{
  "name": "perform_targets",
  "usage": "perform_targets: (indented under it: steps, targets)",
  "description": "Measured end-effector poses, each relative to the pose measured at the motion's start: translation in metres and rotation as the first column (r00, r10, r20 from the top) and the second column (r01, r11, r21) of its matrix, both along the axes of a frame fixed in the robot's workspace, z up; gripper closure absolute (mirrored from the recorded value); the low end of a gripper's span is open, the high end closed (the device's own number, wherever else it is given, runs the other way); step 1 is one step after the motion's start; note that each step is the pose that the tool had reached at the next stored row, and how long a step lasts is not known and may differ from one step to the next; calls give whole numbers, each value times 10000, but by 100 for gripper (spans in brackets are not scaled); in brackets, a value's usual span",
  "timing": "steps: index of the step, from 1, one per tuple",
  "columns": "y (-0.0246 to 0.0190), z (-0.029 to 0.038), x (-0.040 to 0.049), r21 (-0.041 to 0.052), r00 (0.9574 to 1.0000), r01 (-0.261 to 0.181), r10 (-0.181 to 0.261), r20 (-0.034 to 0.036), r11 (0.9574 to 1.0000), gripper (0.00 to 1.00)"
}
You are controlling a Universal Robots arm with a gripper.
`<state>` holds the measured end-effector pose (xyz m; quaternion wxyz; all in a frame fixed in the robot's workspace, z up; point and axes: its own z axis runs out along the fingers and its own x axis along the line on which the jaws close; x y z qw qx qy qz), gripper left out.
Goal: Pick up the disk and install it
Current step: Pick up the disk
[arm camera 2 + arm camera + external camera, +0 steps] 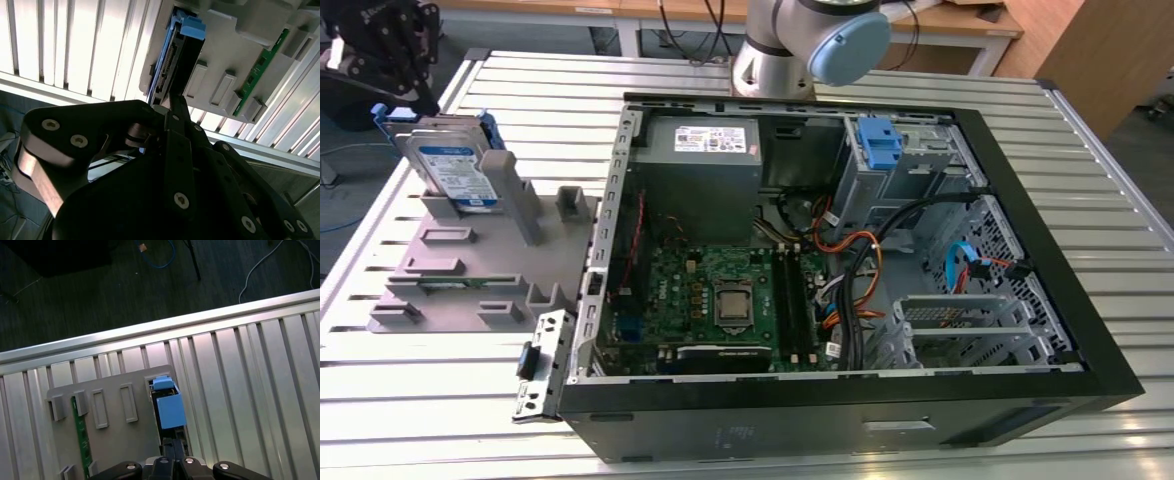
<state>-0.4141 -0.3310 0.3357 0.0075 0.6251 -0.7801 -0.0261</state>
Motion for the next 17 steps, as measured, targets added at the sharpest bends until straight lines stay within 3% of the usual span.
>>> perform_targets:
  steps: [12, 14, 16, 17]
  targets:
    - [0, -5, 0, 0, 10000, -1, 1, 0, 10000, 89]
    - [0, -5, 0, 0, 10000, 0, 0, 0, 10000, 83]
    - [0, -5, 0, 0, 10000, 0, 0, 0, 10000, 71]
    - [0, -6, 0, 0, 10000, 0, 0, 1, 10000, 71]
